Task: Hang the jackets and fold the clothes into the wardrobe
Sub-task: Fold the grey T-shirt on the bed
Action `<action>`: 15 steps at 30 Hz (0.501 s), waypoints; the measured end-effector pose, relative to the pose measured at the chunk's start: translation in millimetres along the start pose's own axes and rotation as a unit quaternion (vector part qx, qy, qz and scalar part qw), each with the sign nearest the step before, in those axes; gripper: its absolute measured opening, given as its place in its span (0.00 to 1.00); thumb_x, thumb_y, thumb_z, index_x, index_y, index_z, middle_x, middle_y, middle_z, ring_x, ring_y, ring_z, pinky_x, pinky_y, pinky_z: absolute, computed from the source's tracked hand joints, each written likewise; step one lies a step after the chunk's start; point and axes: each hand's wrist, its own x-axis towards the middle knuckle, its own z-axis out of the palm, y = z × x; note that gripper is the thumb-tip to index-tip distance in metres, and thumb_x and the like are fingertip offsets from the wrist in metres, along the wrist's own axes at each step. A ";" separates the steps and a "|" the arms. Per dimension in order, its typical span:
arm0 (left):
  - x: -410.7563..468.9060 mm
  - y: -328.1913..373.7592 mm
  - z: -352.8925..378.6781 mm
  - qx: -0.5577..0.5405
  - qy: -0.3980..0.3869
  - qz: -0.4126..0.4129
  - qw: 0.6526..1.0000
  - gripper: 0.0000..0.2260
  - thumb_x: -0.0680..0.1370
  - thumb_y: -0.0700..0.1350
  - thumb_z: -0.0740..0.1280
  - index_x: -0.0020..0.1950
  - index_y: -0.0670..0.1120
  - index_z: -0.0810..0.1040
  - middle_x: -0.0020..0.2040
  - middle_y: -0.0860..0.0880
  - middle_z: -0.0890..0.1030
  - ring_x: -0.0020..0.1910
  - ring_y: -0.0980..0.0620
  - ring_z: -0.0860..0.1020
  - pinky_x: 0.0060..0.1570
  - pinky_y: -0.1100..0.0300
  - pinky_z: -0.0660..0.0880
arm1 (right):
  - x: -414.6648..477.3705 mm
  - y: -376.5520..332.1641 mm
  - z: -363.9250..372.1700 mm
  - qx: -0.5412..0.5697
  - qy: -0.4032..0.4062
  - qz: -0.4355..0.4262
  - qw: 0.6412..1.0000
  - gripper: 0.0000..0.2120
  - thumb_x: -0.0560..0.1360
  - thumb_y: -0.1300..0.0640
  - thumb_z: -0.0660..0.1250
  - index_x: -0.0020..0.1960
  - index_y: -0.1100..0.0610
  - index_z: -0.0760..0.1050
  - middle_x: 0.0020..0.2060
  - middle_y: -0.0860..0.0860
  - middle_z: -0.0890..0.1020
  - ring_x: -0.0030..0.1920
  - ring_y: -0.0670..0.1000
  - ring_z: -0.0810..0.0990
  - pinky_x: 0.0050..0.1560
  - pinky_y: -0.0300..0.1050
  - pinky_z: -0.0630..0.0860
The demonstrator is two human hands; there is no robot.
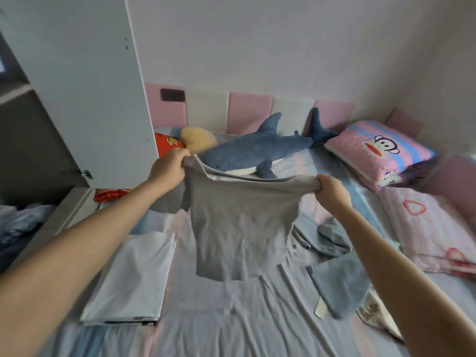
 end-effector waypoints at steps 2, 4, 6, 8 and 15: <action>14.8 6.2 -0.8 -0.019 0.071 0.027 0.997 0.10 0.68 0.28 0.59 0.41 0.42 0.74 0.40 0.46 0.72 0.42 0.40 0.74 0.36 0.50 0.69 | 17.2 -2.1 -6.1 0.056 0.071 0.023 0.996 0.06 0.69 0.68 0.59 0.38 0.58 0.68 0.36 0.57 0.76 0.40 0.61 0.75 0.37 0.47 0.65; 17.7 5.7 3.1 -0.039 0.087 0.059 0.994 0.10 0.66 0.29 0.58 0.36 0.45 0.69 0.37 0.49 0.68 0.38 0.42 0.71 0.33 0.49 0.66 | 21.7 -2.0 -5.8 0.083 0.111 0.016 0.990 0.07 0.68 0.70 0.59 0.36 0.59 0.66 0.34 0.55 0.73 0.37 0.59 0.71 0.34 0.47 0.62; 13.4 -3.7 21.8 -0.065 0.057 0.097 0.991 0.08 0.64 0.33 0.56 0.33 0.47 0.66 0.36 0.48 0.68 0.36 0.44 0.70 0.32 0.51 0.65 | 22.9 6.7 10.3 0.087 0.116 -0.004 0.989 0.08 0.66 0.72 0.59 0.35 0.60 0.65 0.33 0.54 0.71 0.36 0.57 0.70 0.32 0.47 0.61; -1.4 -19.1 50.7 -0.074 0.015 0.121 0.990 0.10 0.62 0.33 0.55 0.32 0.49 0.67 0.34 0.49 0.69 0.35 0.44 0.71 0.32 0.54 0.64 | 18.6 22.4 40.2 0.089 0.096 -0.013 0.991 0.09 0.64 0.73 0.59 0.35 0.60 0.67 0.33 0.54 0.72 0.36 0.56 0.70 0.33 0.48 0.61; -133.8 -96.8 202.2 -0.112 -0.171 0.058 0.977 0.12 0.56 0.32 0.54 0.30 0.46 0.72 0.31 0.51 0.70 0.32 0.48 0.70 0.32 0.62 0.60 | -65.9 95.2 229.0 0.054 -0.066 -0.032 0.996 0.06 0.62 0.66 0.58 0.34 0.60 0.73 0.33 0.57 0.76 0.38 0.61 0.75 0.38 0.46 0.61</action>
